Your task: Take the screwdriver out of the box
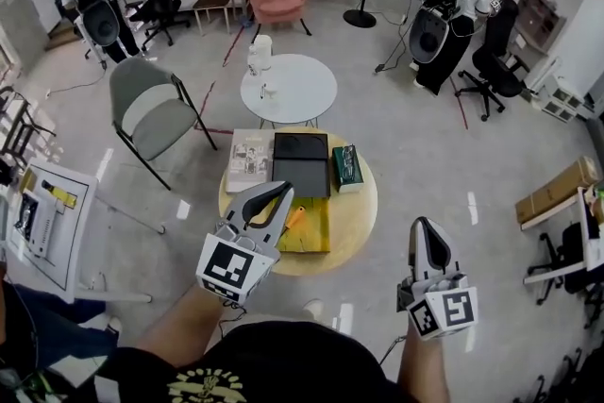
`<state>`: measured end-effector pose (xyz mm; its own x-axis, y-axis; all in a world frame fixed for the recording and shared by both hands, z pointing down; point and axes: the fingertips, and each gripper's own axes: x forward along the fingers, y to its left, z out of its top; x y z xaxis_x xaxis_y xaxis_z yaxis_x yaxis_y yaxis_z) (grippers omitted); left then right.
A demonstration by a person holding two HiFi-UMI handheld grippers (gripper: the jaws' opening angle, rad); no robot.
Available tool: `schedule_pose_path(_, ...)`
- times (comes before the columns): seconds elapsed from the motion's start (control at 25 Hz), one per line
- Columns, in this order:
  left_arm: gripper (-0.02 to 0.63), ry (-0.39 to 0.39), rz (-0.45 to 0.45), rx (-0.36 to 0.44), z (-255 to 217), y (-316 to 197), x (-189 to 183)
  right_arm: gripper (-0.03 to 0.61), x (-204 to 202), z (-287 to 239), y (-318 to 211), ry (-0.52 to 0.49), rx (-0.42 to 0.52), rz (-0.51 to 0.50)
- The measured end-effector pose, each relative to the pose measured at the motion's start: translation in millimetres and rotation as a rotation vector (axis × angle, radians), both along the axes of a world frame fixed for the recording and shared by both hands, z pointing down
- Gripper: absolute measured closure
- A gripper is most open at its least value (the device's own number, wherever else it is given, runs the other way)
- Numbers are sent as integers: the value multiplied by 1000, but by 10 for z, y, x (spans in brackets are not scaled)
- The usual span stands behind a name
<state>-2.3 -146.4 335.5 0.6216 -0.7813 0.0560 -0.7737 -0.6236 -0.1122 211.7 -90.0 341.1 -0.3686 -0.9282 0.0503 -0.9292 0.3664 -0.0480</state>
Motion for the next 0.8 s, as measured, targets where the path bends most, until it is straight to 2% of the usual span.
schedule_pose_path(0.44, 595, -46, -121, 0, 9, -173, -16, 563, 162, 103, -372, -27, -4, -95)
schedule_pose_path(0.8, 597, -70, -195, -26, 143, -248, -196, 565, -12, 209, -691, -37, -26, -177)
